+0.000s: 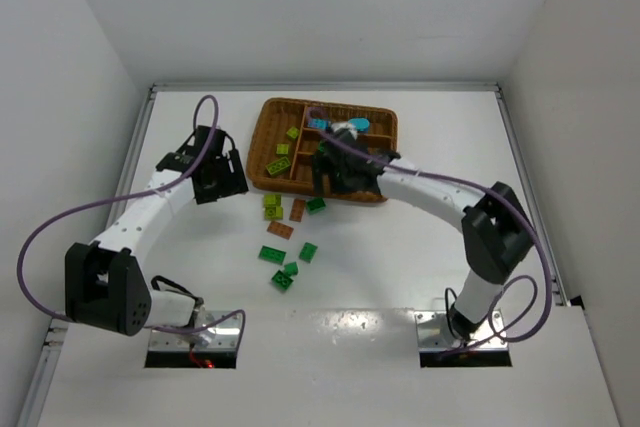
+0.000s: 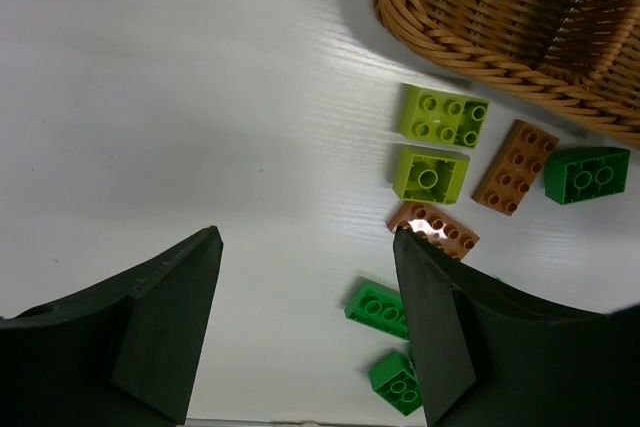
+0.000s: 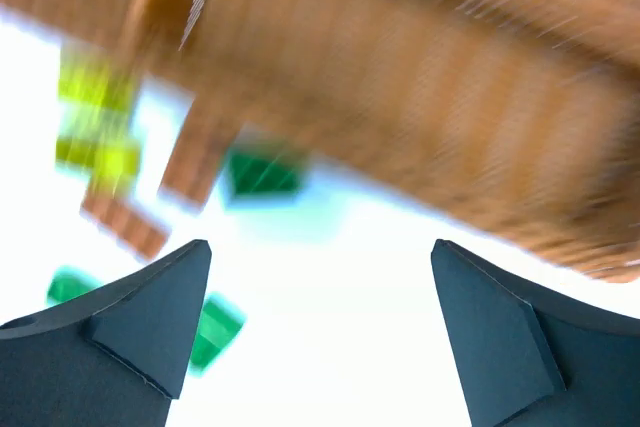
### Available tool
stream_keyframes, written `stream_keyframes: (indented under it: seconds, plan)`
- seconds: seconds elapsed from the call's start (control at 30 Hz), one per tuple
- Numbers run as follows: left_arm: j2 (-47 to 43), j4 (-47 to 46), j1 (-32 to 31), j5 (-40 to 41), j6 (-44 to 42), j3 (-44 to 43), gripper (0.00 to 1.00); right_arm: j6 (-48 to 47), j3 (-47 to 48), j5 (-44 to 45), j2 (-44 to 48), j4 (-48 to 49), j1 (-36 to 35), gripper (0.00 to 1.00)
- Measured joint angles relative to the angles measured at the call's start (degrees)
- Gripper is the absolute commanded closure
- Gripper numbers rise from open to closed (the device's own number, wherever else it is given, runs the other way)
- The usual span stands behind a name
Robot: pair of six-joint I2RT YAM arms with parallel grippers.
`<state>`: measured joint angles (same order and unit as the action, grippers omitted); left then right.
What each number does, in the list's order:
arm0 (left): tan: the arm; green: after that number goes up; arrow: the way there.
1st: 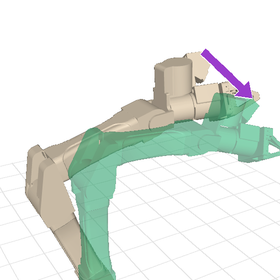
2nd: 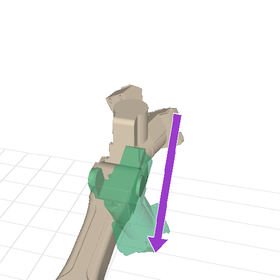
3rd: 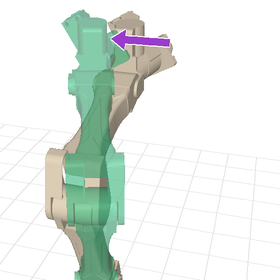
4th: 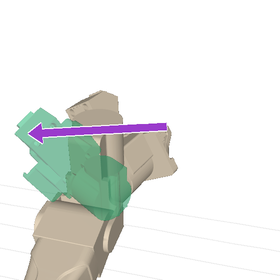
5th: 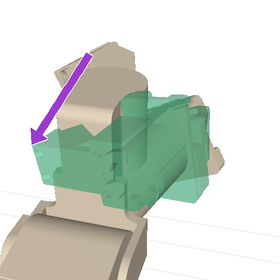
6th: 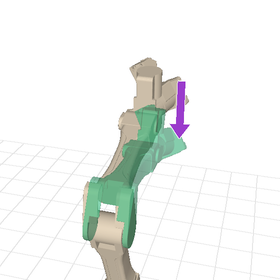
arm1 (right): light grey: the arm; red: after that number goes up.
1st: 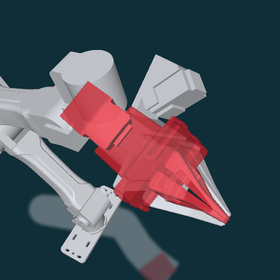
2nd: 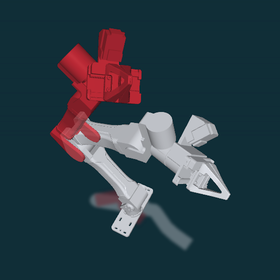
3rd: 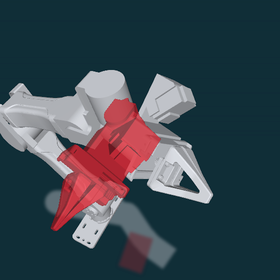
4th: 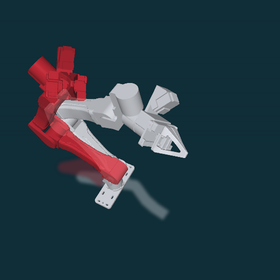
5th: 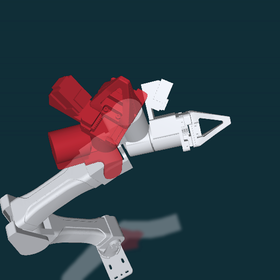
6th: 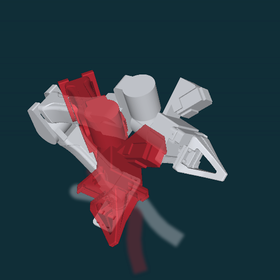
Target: Sort the legos into containers by color
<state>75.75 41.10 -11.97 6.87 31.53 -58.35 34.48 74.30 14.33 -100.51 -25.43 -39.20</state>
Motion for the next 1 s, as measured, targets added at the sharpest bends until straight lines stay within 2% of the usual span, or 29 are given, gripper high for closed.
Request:
stream_keyframes:
  seconds: [0.13,0.2,0.37,0.53,0.67,1.0]
  plan:
    - [-0.48,0.0,0.0,0.0,0.0,0.02,0.24,-0.46,-4.33,-3.06,-0.42,0.5,-7.91,0.07]
    - [-0.79,-0.02,0.0,0.0,0.0,0.09,0.24,-0.92,-4.37,-3.41,-2.27,0.63,-9.94,0.1]
    - [-1.7,0.04,0.0,0.0,0.2,0.52,0.24,-1.84,-3.19,-3.17,-7.43,1.03,-9.6,0.14]
    - [-1.95,0.02,0.0,0.0,0.22,0.57,0.24,-4.2,2.58,-2.25,-15.08,0.96,-8.94,0.18]
    - [-1.99,0.0,0.0,0.04,0.22,0.57,0.24,-5.49,5.77,-1.44,-18.67,0.87,-8.92,0.24]
    - [-1.99,0.0,0.0,0.26,0.22,0.57,0.24,-6.49,6.93,0.92,-20.02,1.7,-8.9,0.59]
